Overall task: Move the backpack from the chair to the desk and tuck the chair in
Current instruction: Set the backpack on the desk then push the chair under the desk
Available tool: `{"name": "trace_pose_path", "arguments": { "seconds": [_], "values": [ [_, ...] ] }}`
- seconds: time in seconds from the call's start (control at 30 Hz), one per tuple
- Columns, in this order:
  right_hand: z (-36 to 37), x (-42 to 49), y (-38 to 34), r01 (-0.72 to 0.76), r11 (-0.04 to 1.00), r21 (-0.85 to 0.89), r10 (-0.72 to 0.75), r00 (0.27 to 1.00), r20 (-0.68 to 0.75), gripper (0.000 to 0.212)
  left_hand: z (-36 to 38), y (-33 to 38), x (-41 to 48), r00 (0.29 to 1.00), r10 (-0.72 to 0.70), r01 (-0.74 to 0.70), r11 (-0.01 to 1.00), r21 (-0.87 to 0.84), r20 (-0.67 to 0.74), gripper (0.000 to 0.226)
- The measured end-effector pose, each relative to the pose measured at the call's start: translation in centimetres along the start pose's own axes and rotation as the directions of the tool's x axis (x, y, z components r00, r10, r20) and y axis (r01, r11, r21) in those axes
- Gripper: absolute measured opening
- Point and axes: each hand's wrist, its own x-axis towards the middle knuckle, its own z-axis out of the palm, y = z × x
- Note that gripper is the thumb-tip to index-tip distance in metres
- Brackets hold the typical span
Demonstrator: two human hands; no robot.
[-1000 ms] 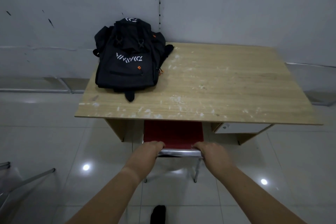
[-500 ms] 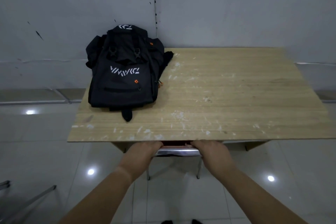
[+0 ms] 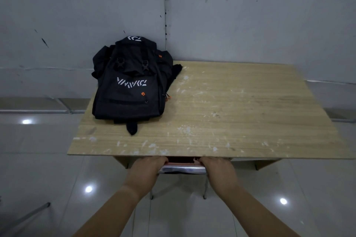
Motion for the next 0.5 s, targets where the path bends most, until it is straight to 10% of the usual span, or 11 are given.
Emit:
{"name": "trace_pose_path", "arguments": {
  "seconds": [0.5],
  "values": [
    [-2.4, -3.1, 0.8, -0.032, 0.999, 0.035, 0.027, 0.988, 0.154, 0.057, -0.7, -0.4, -3.9, 0.975, -0.165, 0.162, 0.986, 0.029, 0.150, 0.073]
  ]
}}
